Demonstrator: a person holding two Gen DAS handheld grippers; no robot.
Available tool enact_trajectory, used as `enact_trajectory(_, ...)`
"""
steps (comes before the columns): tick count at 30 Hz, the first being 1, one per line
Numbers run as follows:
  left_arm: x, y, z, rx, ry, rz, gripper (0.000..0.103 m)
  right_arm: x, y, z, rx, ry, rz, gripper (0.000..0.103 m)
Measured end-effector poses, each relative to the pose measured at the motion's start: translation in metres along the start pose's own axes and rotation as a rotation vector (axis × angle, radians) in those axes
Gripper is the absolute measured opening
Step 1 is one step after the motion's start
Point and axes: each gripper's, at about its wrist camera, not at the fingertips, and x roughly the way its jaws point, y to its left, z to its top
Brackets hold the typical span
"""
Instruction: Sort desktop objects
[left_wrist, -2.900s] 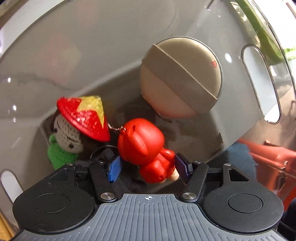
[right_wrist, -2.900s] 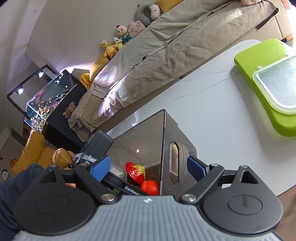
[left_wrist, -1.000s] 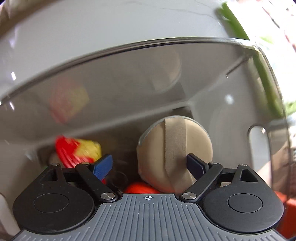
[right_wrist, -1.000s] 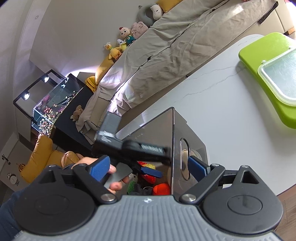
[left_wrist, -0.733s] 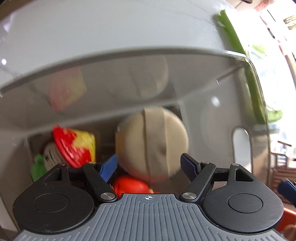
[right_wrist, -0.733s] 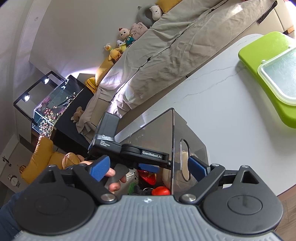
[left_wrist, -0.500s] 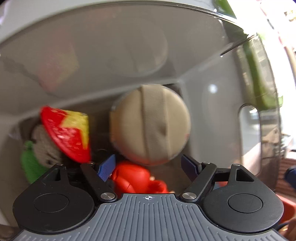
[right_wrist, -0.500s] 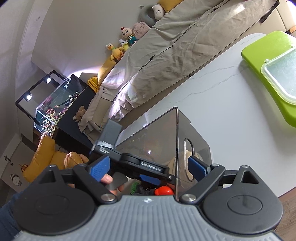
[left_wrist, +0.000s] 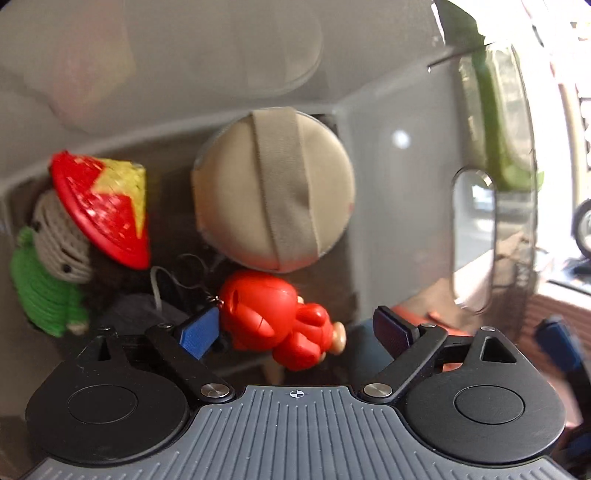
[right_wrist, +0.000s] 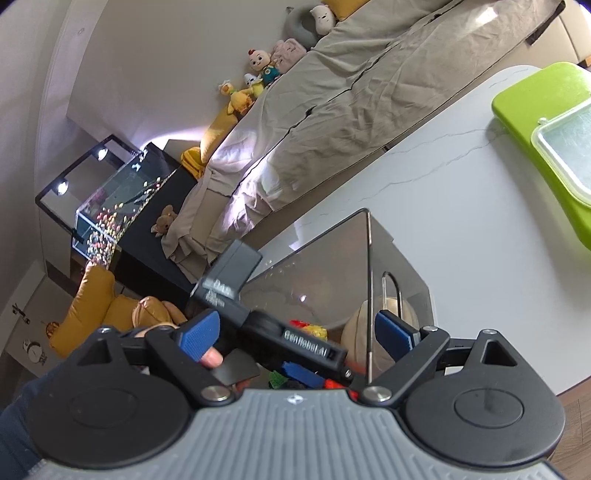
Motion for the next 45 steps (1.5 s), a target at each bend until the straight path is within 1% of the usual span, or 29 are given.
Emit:
enact_trajectory(2,-0.012,0.002,-0.002,-0.004,-0.003,-0.022,0.093,-0.001,0.003,-0.002,-0.016,0.000,-0.008,0.092)
enact_trajectory(5,-0.035,0.006,-0.013,0.034,-0.038,0.024,0.093,-0.006,0.003,-0.002,-0.023,-0.010,-0.008,0.092)
enact_trajectory(9,-0.042,0.012,-0.017,0.082,-0.050,0.083,0.092,-0.005,0.003,0.000,-0.024,-0.007,-0.010,0.091)
enact_trajectory(10,-0.016,0.009,-0.010,0.097,-0.046,0.104,0.092,-0.003,0.003,0.000,-0.021,-0.006,-0.008,0.091)
enact_trajectory(11,0.007,0.017,-0.004,0.111,-0.046,0.132,0.092,-0.001,0.003,0.000,-0.018,-0.003,-0.004,0.091)
enact_trajectory(14,0.030,0.024,-0.010,0.145,-0.044,0.227,0.092,0.004,0.005,-0.002,-0.013,0.009,0.008,0.090)
enact_trajectory(16,0.042,0.027,-0.008,0.140,-0.026,0.255,0.092,0.006,0.006,-0.003,-0.014,0.014,0.012,0.090)
enact_trajectory(17,0.071,0.032,0.004,0.142,-0.009,0.260,0.090,0.006,0.006,-0.003,-0.012,0.015,0.013,0.090)
enact_trajectory(18,0.102,0.038,0.018,0.143,0.008,0.265,0.082,0.006,0.006,-0.004,-0.010,0.017,0.014,0.090)
enact_trajectory(20,0.118,0.033,0.019,0.189,0.020,0.347,0.074,0.007,0.007,-0.005,-0.006,0.021,0.016,0.090)
enact_trajectory(21,0.118,0.030,0.019,0.210,0.012,0.350,0.065,0.006,0.008,-0.005,-0.009,0.022,0.013,0.090)
enact_trajectory(23,0.117,0.024,0.019,0.253,-0.006,0.349,0.062,0.003,0.008,-0.007,-0.017,0.020,0.005,0.090)
enact_trajectory(24,0.112,0.025,0.020,0.250,-0.019,0.280,0.062,0.001,0.008,-0.007,-0.019,0.016,0.001,0.090)
enact_trajectory(25,0.109,0.027,0.022,0.242,-0.026,0.237,0.062,-0.001,0.007,-0.007,-0.022,0.013,-0.004,0.090)
enact_trajectory(26,0.109,0.028,0.022,0.246,-0.022,0.240,0.064,-0.001,0.006,-0.007,-0.018,0.010,-0.007,0.090)
enact_trajectory(28,0.112,0.032,0.023,0.239,-0.011,0.282,0.072,0.000,0.003,-0.007,0.000,0.012,-0.012,0.090)
enact_trajectory(29,0.110,0.036,0.021,0.223,-0.007,0.281,0.075,0.001,0.003,-0.007,0.007,0.014,-0.013,0.090)
enact_trajectory(30,0.101,0.039,0.019,0.215,-0.009,0.266,0.075,0.001,0.003,-0.007,0.007,0.016,-0.012,0.090)
enact_trajectory(31,0.088,0.042,0.015,0.211,-0.035,0.232,0.076,-0.002,0.004,-0.006,-0.003,0.007,-0.016,0.090)
enact_trajectory(32,0.074,0.045,0.010,0.207,-0.063,0.195,0.081,-0.004,0.006,-0.005,-0.015,-0.003,-0.021,0.090)
enact_trajectory(33,0.056,0.051,0.003,0.199,-0.114,0.163,0.086,-0.009,0.006,-0.002,-0.028,-0.023,-0.041,0.090)
enact_trajectory(35,0.021,0.061,-0.012,0.181,-0.219,0.099,0.091,-0.017,0.008,0.003,-0.054,-0.065,-0.088,0.090)
enact_trajectory(38,-0.030,0.085,-0.029,0.136,-0.357,0.062,0.092,-0.018,0.003,0.012,-0.069,-0.081,-0.160,0.090)
enact_trajectory(39,-0.041,0.095,-0.034,0.115,-0.390,0.063,0.092,-0.015,0.000,0.015,-0.073,-0.075,-0.190,0.087)
enact_trajectory(40,-0.050,0.106,-0.038,0.092,-0.414,0.065,0.092,-0.010,-0.002,0.016,-0.082,-0.064,-0.227,0.085)
enact_trajectory(41,-0.025,0.106,-0.034,0.062,-0.435,0.069,0.092,-0.003,-0.004,0.017,-0.095,-0.048,-0.273,0.081)
enact_trajectory(42,-0.032,0.116,-0.036,0.036,-0.449,0.071,0.092,0.004,-0.006,0.017,-0.107,-0.033,-0.313,0.076)
enact_trajectory(43,-0.032,0.125,-0.036,0.014,-0.454,0.076,0.092,0.011,-0.007,0.016,-0.120,-0.017,-0.343,0.075)
enact_trajectory(45,-0.029,0.144,-0.038,-0.030,-0.463,0.087,0.092,0.026,-0.007,0.013,-0.137,0.024,-0.374,0.073)
